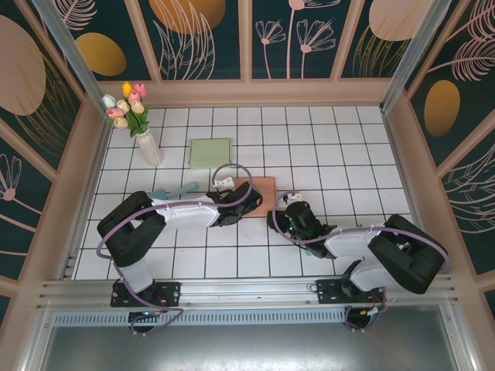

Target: Fold the paper box

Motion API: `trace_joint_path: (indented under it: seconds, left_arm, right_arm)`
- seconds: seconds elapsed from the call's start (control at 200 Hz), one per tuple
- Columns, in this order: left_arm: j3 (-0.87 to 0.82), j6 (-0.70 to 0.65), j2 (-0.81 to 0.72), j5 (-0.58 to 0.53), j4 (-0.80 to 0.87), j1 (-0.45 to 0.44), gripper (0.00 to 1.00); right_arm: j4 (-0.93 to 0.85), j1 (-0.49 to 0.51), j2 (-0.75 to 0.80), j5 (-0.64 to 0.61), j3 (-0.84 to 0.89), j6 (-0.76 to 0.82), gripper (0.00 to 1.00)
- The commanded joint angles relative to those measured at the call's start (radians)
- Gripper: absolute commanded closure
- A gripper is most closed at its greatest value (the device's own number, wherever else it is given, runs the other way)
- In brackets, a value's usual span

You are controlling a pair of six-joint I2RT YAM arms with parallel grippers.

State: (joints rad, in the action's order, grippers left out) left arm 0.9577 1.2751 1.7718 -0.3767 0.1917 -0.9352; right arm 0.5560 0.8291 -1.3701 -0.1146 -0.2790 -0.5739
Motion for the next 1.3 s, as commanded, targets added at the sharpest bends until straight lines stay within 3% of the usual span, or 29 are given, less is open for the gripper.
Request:
trace_joint_path:
  seconds: [0.0, 0.51, 0.806, 1.121, 1.291]
  left_arm:
    - [-0.088, -0.044, 0.129, 0.098, 0.223, 0.01, 0.3]
    - [-0.089, -0.057, 0.153, 0.121, 0.203, 0.01, 0.3]
    - [-0.094, -0.064, 0.152, 0.157, 0.18, 0.01, 0.3]
    - [-0.1, -0.068, 0.134, 0.157, 0.182, 0.01, 0.3]
    - [-0.102, -0.066, 0.12, 0.149, 0.183, 0.01, 0.3]
  right_arm:
    - [0.064, -0.004, -0.022, -0.005, -0.011, 0.021, 0.66]
    - [0.164, -0.01, -0.112, -0.073, 0.014, 0.086, 0.68]
    - [0.278, -0.035, -0.213, 0.011, 0.004, 0.072, 0.69]
    - [0.256, -0.033, -0.216, -0.13, 0.008, 0.043, 0.55]
    - [0.209, -0.002, -0.16, -0.142, 0.018, 0.051, 0.56]
